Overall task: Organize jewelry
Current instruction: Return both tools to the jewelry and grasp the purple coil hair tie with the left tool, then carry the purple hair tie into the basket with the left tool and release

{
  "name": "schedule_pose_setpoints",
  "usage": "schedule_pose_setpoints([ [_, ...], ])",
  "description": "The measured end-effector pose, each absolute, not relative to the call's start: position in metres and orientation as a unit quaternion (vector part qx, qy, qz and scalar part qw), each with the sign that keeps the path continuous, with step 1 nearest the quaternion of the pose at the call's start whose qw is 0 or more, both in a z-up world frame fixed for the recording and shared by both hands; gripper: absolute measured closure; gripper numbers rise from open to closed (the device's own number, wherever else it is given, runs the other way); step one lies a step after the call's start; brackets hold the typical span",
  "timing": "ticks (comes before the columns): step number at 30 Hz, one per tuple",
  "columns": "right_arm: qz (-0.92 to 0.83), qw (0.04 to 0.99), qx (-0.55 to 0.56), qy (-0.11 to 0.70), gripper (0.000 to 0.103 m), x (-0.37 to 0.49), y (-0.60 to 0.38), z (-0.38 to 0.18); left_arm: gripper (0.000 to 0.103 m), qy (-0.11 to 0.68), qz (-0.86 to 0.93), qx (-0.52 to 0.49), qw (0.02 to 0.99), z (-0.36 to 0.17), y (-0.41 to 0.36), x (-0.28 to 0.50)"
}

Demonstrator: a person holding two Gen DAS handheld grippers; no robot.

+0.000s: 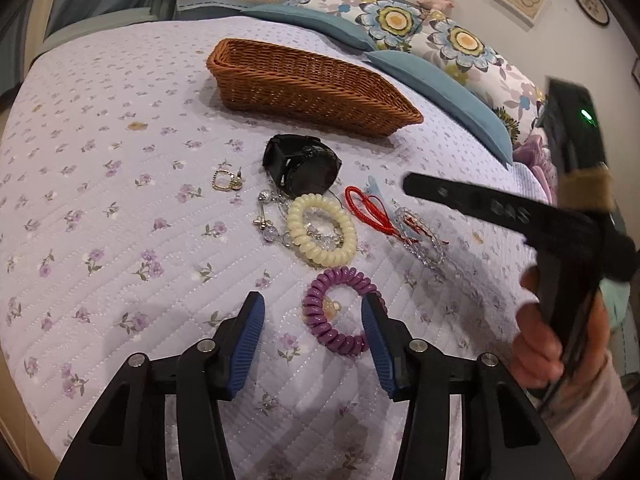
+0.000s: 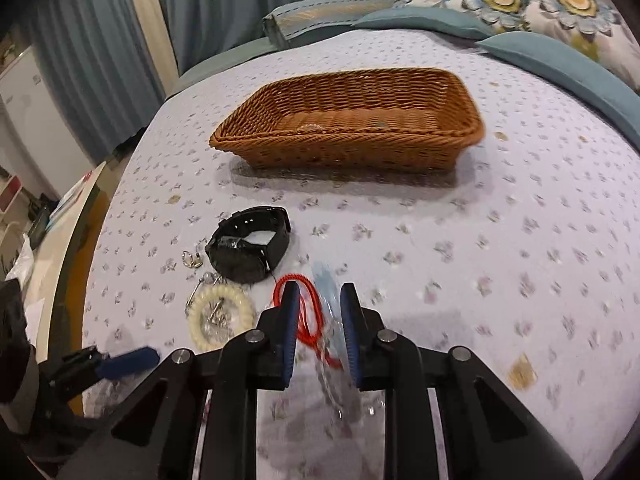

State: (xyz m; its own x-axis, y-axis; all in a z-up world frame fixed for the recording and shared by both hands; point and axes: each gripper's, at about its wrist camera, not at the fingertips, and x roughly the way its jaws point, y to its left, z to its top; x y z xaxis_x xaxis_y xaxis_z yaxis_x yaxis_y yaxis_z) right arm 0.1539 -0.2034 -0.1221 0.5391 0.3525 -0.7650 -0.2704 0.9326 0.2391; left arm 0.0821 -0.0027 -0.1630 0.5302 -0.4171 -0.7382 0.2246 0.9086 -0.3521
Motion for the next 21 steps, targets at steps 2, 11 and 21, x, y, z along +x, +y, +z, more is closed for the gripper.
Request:
schedule_pose_setpoints([
  [2, 0.184, 0.871, 0.041, 0.454, 0.078, 0.161, -0.199, -0.128, 0.056, 0.449, -0.187, -0.104, 0.868, -0.163, -0.004, 0.082],
  [11, 0.190, 0.858, 0.014, 0.477, 0.087, 0.177, -0.184, -0.146, 0.074, 0.469, -0.189, -0.076, 0.859, -0.163, -0.021, 0.083],
  [21, 0.198, 0.871, 0.012, 0.450, 0.096, 0.169, -0.184, -0.125, 0.093, 0.459, -0.186, -0.075, 0.866, -0.154, -0.022, 0.081],
])
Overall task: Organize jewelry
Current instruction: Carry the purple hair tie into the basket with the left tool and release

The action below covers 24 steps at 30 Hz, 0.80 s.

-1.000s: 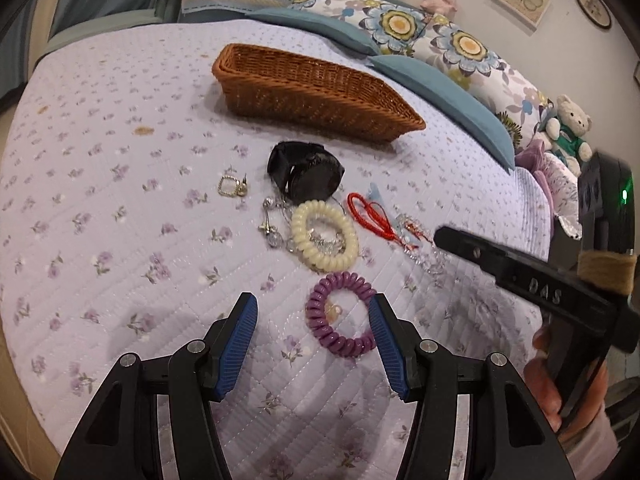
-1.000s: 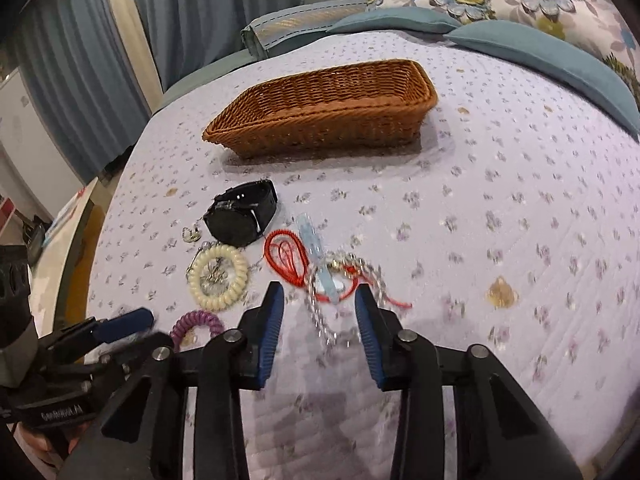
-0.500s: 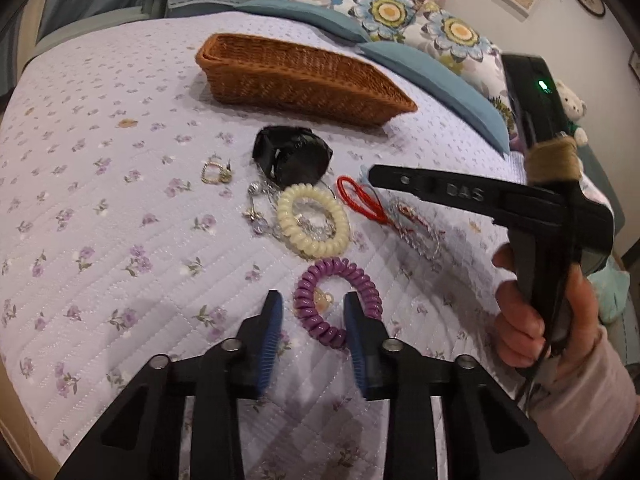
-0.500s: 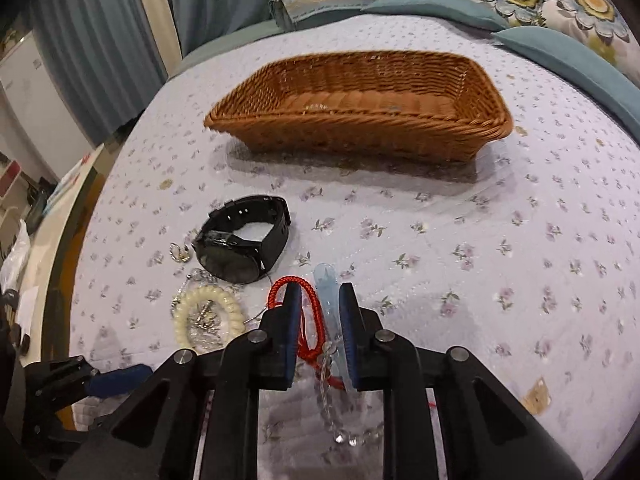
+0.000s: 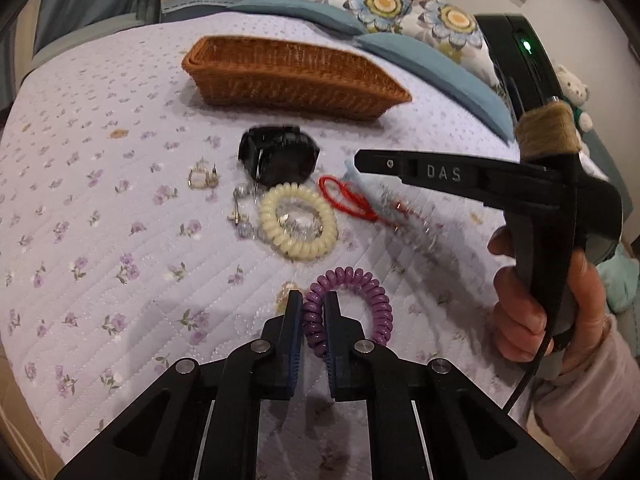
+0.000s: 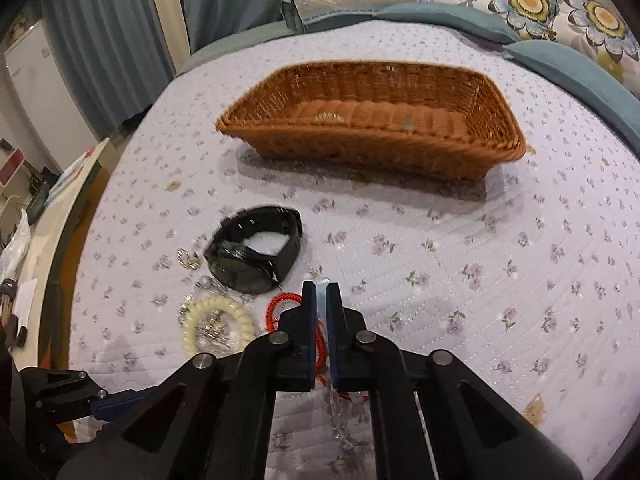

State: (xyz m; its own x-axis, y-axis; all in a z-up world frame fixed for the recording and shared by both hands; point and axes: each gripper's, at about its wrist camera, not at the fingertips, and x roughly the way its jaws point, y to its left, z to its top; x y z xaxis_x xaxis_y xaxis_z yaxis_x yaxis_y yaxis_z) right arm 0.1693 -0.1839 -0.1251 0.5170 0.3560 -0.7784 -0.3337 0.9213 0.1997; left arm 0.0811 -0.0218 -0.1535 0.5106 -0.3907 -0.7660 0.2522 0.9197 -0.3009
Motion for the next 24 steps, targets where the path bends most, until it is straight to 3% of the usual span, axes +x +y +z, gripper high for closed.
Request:
schedule_pose_setpoints([
  [13, 0.210, 0.904, 0.049, 0.371, 0.096, 0.213, -0.197, -0.039, 0.093, 0.357, -0.186, -0.078, 0.912, -0.060, -0.007, 0.165],
  [18, 0.204, 0.902, 0.072, 0.373, 0.096, 0.263, -0.203, -0.032, 0.093, 0.344, -0.179, -0.065, 0.920, -0.043, -0.017, 0.230],
  [24, 0.190, 0.883, 0.110, 0.414, 0.096, 0.333, -0.213, -0.059, 0.093, 0.371, -0.175, -0.063, 0.910, -0.060, -0.030, 0.303],
])
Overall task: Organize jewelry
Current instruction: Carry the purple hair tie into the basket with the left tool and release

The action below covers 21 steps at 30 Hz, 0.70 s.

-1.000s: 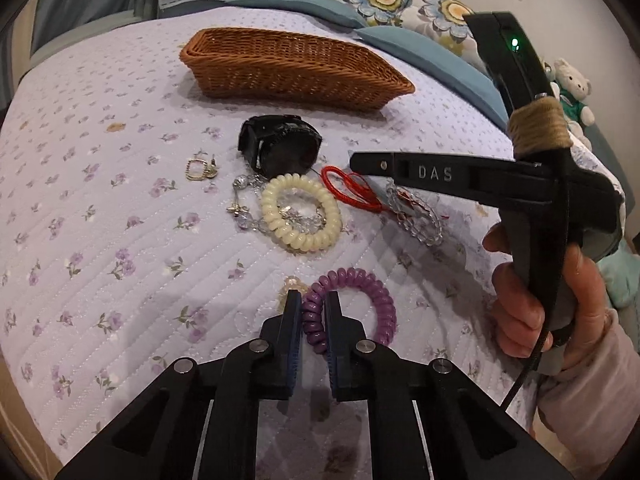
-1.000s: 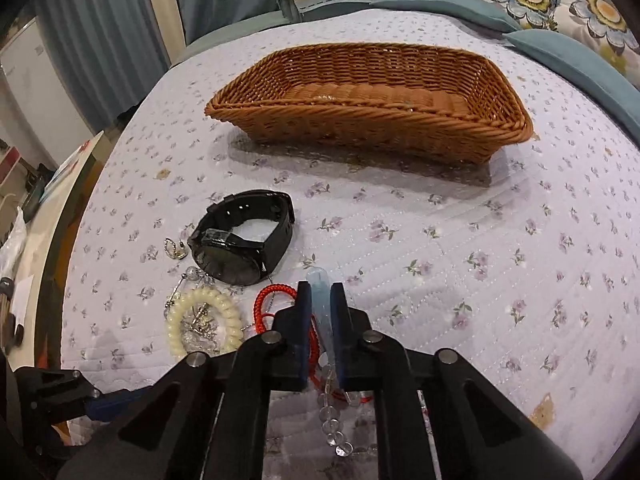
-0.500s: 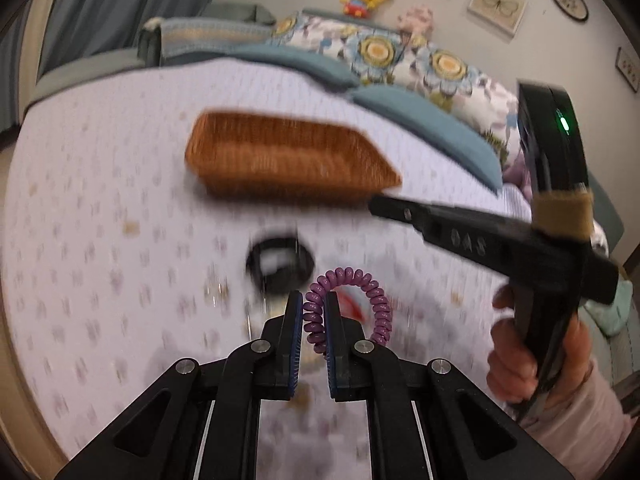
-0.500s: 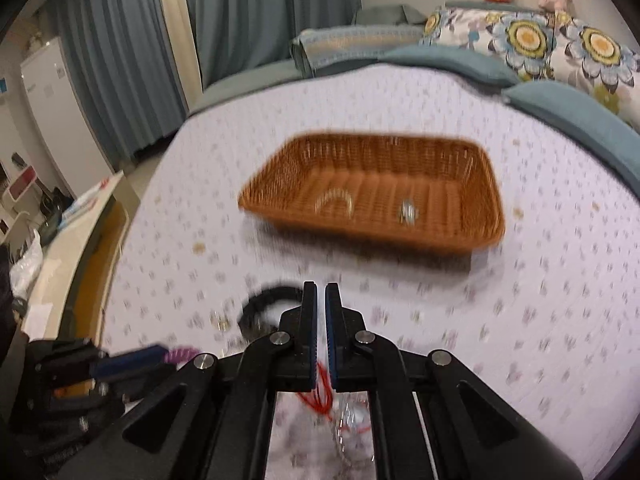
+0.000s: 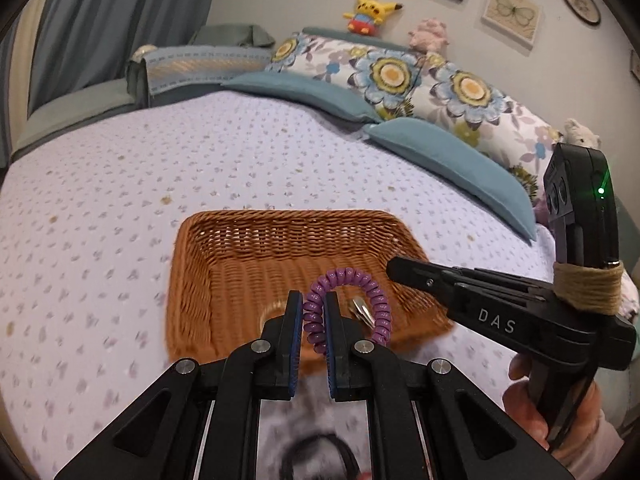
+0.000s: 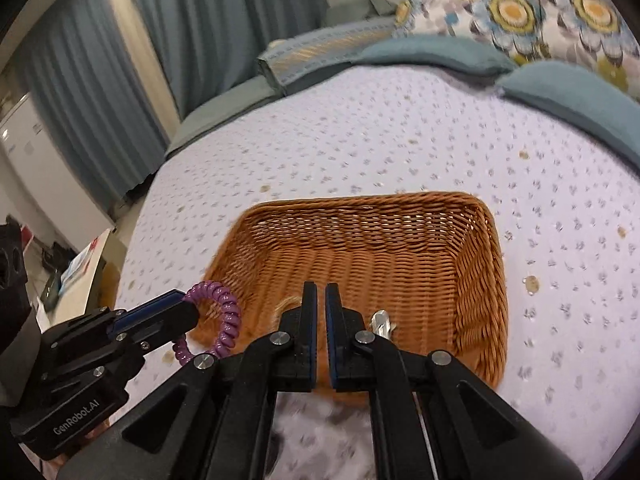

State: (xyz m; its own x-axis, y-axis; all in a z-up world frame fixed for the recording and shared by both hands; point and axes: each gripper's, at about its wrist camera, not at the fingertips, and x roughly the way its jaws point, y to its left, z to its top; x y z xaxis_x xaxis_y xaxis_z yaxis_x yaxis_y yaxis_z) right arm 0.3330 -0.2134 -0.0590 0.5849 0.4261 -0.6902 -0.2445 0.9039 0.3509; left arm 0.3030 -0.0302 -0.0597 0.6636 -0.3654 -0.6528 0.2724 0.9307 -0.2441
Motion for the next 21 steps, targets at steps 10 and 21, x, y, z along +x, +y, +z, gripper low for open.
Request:
schedule_pose_setpoints([
  [10, 0.132, 0.849, 0.135, 0.494, 0.096, 0.396, -0.232, -0.121, 0.093, 0.431, -0.175, -0.051, 0.884, -0.115, -0.053, 0.365],
  [21, 0.135, 0.842, 0.126, 0.507, 0.091, 0.393, -0.230, -0.126, 0.091, 0.445, -0.176, -0.035, 0.878, -0.118, -0.061, 0.366],
])
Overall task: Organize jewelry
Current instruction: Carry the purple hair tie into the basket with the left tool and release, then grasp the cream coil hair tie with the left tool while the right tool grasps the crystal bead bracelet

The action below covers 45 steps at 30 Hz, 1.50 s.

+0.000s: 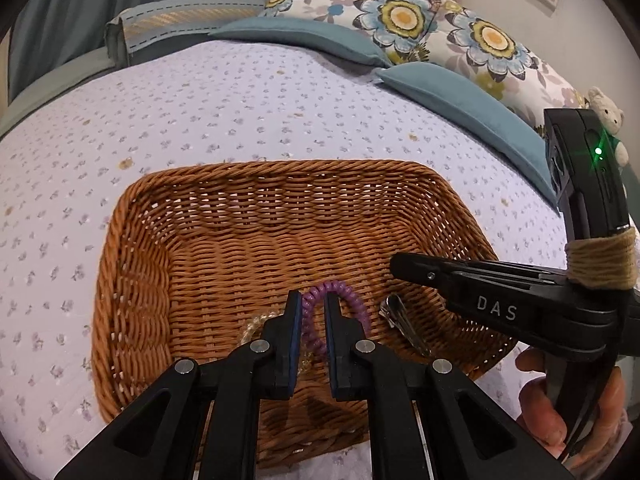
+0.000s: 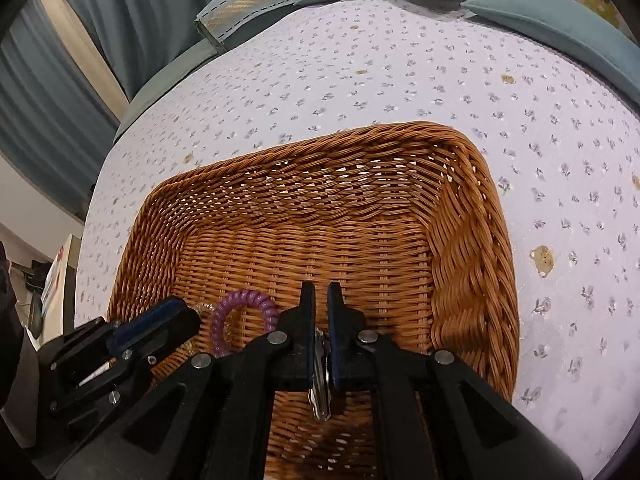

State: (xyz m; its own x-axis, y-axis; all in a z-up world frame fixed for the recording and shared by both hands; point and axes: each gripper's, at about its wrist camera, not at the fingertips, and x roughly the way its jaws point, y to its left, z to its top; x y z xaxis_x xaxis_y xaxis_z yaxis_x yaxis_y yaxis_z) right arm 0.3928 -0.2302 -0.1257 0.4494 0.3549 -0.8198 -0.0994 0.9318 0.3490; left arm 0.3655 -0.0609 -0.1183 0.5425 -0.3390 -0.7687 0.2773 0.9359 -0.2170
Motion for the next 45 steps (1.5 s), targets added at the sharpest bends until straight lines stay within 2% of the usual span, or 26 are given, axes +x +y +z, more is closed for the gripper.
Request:
schedule_pose_setpoints([
  [1, 0.136, 0.842, 0.126, 0.507, 0.086, 0.391, -0.231, -0.124, 0.089, 0.446, -0.177, -0.040, 0.876, -0.117, -0.059, 0.365],
  [4, 0.136, 0.845, 0.125, 0.502, 0.083, 0.383, -0.232, -0.119, 0.089, 0.442, -0.174, -0.043, 0.879, -0.113, -0.054, 0.362],
  [6, 0.136, 0.845, 0.122, 0.502, 0.076, 0.377, -0.231, -0.116, 0.088, 0.445, -0.178, -0.047, 0.877, -0.111, -0.052, 0.360],
  [8, 0.141, 0.848, 0.121, 0.496, 0.071, 0.369, -0.231, -0.112, 0.080, 0.446, -0.182, -0.049, 0.875, -0.110, -0.049, 0.356],
  [10, 0.150, 0.853, 0.114, 0.487, 0.071, 0.355, -0.230, -0.105, 0.059, 0.437, -0.182, -0.049, 0.879, -0.103, -0.045, 0.346],
  [12, 0.158, 0.856, 0.109, 0.479, 0.071, 0.342, -0.230, -0.099, 0.053, 0.425, -0.186, -0.055, 0.884, -0.097, -0.039, 0.334],
  [19, 0.207, 0.869, 0.083, 0.442, 0.071, 0.264, -0.228, -0.075, 0.053, 0.394, -0.202, -0.062, 0.894, -0.073, -0.016, 0.267],
  [25, 0.220, 0.864, 0.074, 0.447, 0.071, 0.210, -0.230, -0.082, 0.053, 0.391, -0.196, -0.089, 0.895, -0.071, 0.008, 0.214],
  [33, 0.226, 0.855, 0.086, 0.458, 0.071, 0.166, -0.233, -0.101, 0.053, 0.399, -0.183, -0.113, 0.891, -0.087, 0.027, 0.157],
  [45, 0.210, 0.857, 0.077, 0.464, 0.071, 0.104, -0.232, -0.121, 0.053, 0.429, -0.185, -0.133, 0.874, -0.119, 0.016, 0.124],
])
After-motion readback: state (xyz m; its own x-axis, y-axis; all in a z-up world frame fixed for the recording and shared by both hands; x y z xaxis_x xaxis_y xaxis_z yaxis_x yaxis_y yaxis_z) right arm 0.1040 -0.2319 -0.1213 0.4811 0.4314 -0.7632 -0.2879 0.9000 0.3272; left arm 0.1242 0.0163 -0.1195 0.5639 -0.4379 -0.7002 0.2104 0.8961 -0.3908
